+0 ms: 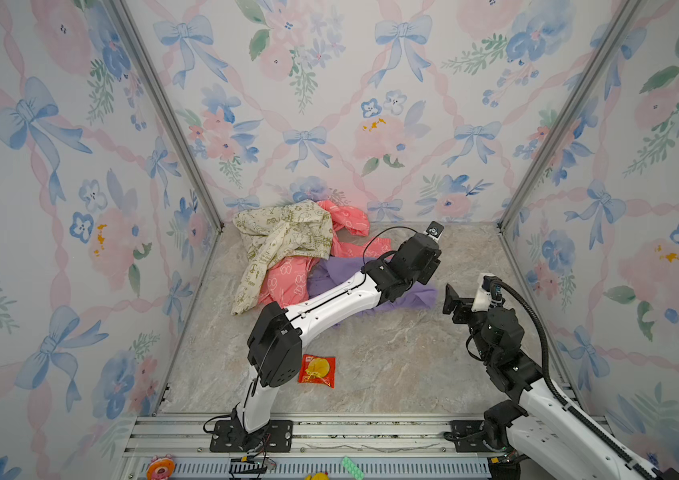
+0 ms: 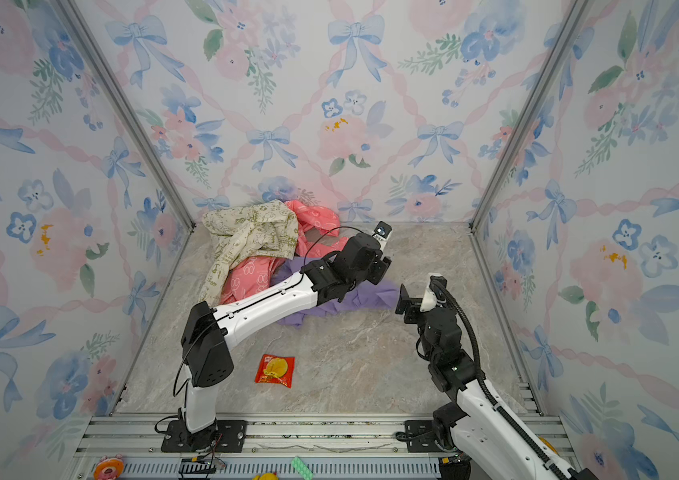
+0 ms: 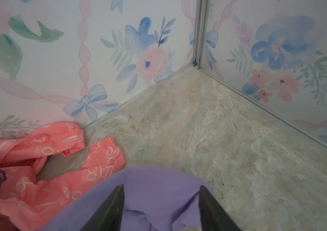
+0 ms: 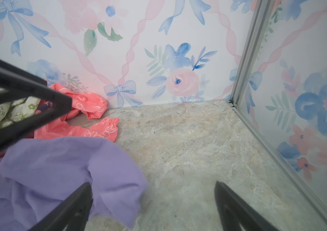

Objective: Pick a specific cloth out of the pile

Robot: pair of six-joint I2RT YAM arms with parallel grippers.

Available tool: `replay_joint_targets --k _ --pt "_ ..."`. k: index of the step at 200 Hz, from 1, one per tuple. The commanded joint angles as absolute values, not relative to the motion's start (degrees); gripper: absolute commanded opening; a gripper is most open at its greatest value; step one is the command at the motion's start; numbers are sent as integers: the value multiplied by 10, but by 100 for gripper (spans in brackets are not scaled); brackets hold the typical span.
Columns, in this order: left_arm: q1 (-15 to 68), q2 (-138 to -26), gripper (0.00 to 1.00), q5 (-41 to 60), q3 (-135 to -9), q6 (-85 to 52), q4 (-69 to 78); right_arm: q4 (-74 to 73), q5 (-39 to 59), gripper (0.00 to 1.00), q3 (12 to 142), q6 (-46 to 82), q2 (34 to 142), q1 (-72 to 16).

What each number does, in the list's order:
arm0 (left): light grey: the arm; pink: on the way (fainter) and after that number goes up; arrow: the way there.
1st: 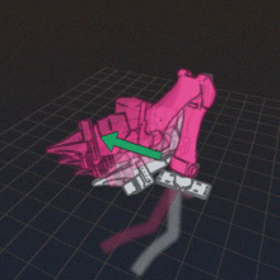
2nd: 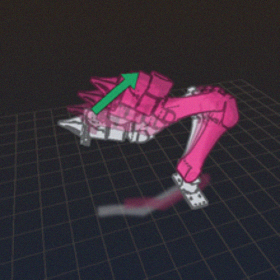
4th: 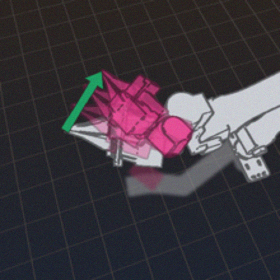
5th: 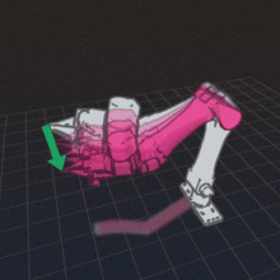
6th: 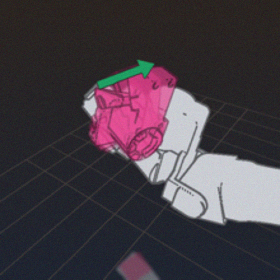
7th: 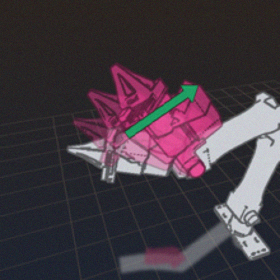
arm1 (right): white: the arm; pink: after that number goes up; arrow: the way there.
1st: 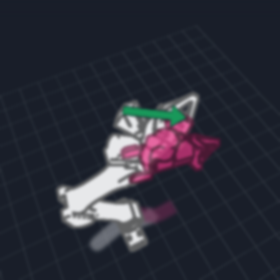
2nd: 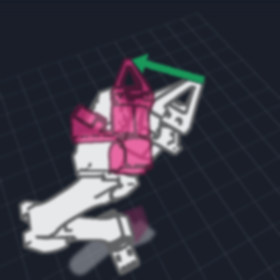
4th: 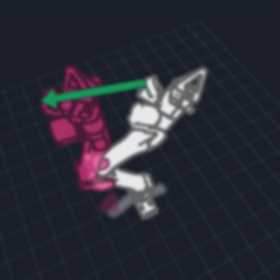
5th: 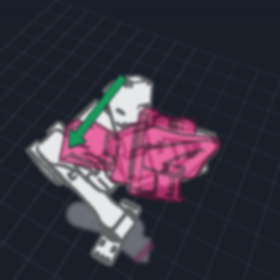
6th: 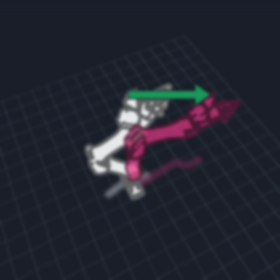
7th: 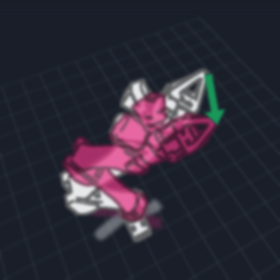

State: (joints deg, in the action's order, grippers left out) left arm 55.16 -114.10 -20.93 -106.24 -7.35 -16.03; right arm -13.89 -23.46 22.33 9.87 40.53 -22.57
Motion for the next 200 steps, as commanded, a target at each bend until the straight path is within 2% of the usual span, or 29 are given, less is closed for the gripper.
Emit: replay_joint_targets --k 1,31,60,112,147,200 --pt "545 -1121 84 -219 -1056 -81 -144 -139 -261 97 206 129 384 -209" --pt "543 -1080 89 -247 -1007 -91 -130 -139 -256 97 204 135 381 -202" --pt "521 -1001 93 -268 -876 -136 -66 -140 -234 97 212 136 400 -202" --pt "444 -850 93 -255 -640 -244 28 -151 -205 97 215 138 423 -203" --pt "418 -792 95 -274 -549 -271 27 -163 -169 97 217 134 434 -202" --pt "352 -748 90 -239 -450 -349 30 -171 -137 97 224 129 458 -207"
